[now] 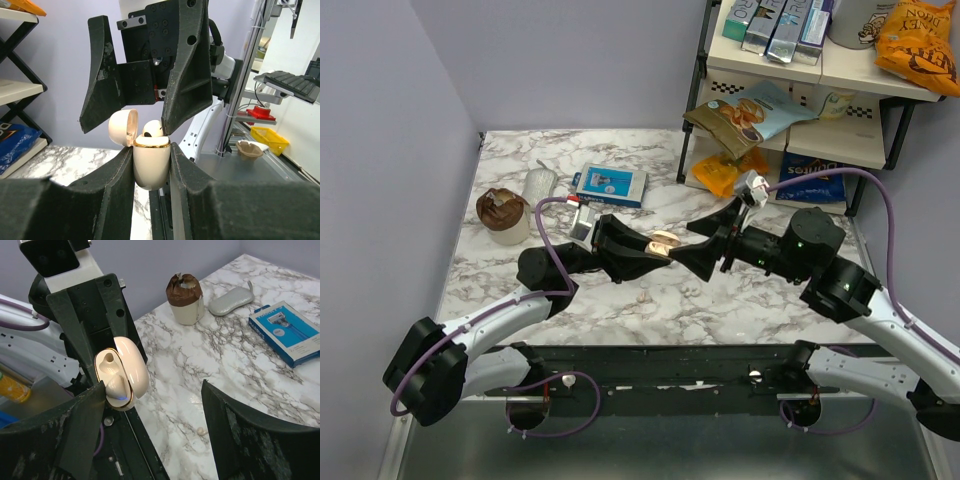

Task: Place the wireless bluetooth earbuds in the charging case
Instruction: Place the earbud in the charging case, then pick up the earbud from the center of the board.

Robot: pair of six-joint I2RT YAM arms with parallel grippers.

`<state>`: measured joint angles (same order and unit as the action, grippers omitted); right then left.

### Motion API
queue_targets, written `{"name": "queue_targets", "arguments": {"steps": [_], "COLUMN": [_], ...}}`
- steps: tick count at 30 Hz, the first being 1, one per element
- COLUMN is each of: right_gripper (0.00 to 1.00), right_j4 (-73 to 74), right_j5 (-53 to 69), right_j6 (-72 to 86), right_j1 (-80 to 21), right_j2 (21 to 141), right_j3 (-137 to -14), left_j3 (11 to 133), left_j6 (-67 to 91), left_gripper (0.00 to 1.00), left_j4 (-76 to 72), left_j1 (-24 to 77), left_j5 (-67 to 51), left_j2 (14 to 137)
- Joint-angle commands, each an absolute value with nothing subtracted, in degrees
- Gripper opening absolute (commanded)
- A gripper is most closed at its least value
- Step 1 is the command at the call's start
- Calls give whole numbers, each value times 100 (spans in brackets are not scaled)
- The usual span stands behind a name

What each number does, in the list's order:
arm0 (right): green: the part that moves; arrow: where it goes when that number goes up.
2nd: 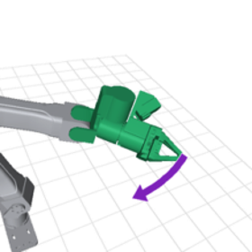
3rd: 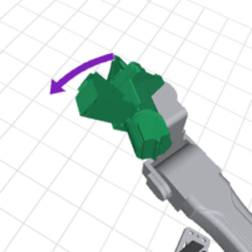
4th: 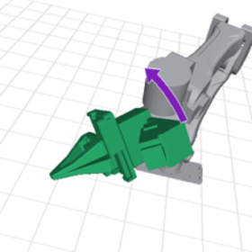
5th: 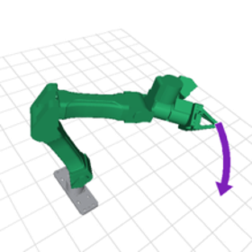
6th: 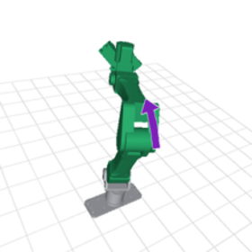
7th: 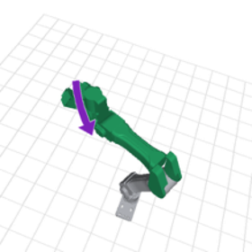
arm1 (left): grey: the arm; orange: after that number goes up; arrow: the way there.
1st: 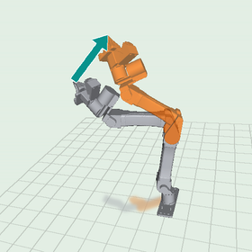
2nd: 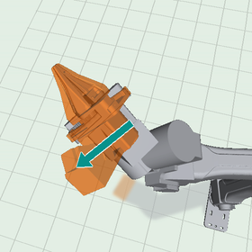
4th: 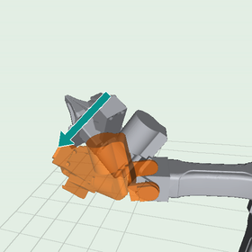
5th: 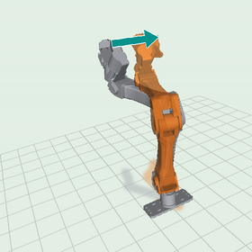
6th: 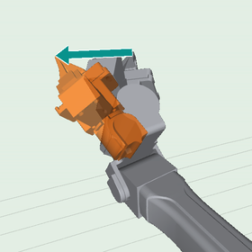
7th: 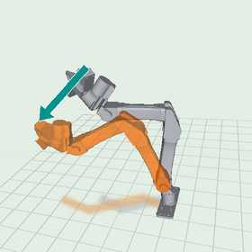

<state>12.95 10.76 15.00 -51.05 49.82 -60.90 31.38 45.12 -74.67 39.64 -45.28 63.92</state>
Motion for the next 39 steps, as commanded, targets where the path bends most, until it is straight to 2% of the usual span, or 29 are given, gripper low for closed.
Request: {"name": "queue_targets", "arguments": {"steps": [1,9,16,21,27,35,39], "right_gripper": [85,90,87,83,78,67,67], "right_j4": [1257,1309,1398,373,493,-307,-519], "right_j5": [941,-587,-616,-64,755,668,475], "right_j6": [1433,1345,1494,1275,1546,2012,2223], "right_j1": [-5115,-5115,-5115,-5124,-5115,-5212,-5501], "right_j2": [4747,3955,4420,4728,6113,7461,7953], "right_j3": [-6179,-5670,-5160,-4089,-4096,-4008,-4113], "left_j3": [3199,2883,2593,2277,1987,1670,1661], "left_j6": [4447,4035,3491,2822,2189,2153,2101], "left_gripper": [0,0,0,0,0,0,0], "left_j4": [-9686,-9668,-8791,-7247,-5435,-4843,-4484], "left_j1": [4008,4008,4017,4017,4043,4052,4043], "left_j5": [-4553,-4123,-3850,-3428,-3120,-2953,-2944], "left_j2": [6363,6276,5670,4539,3342,2576,2321]}}
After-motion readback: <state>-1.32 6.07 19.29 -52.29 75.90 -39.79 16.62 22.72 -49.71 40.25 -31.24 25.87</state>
